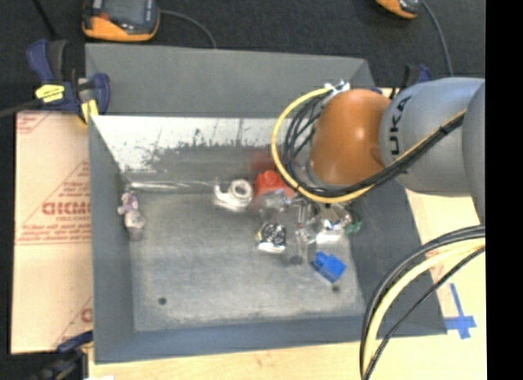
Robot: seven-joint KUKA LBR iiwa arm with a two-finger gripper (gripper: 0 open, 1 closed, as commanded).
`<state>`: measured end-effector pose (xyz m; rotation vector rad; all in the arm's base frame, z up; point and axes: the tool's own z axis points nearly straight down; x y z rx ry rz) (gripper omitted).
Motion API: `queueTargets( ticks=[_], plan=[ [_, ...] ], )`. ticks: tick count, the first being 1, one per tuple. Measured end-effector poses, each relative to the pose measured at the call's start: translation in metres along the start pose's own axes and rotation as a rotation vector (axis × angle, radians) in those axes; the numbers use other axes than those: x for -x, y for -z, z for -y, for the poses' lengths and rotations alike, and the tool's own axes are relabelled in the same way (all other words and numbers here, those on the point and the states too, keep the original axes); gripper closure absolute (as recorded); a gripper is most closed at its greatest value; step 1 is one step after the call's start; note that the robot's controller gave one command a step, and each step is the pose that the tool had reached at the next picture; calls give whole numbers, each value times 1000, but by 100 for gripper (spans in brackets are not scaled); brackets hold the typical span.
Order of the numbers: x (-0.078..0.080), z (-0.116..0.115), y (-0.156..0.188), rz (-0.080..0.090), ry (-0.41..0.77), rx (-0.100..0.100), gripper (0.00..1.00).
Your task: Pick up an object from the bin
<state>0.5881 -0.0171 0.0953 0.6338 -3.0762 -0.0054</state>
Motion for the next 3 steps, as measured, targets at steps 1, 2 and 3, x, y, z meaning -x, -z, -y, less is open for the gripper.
queueTargets(
  ticks=[1,2,3],
  plan=[
    [16,6,-25,5,69,-7,0],
    [16,6,-24,7,71,-8,100],
    [36,7,101,12,85,-10,100]
  ],
)
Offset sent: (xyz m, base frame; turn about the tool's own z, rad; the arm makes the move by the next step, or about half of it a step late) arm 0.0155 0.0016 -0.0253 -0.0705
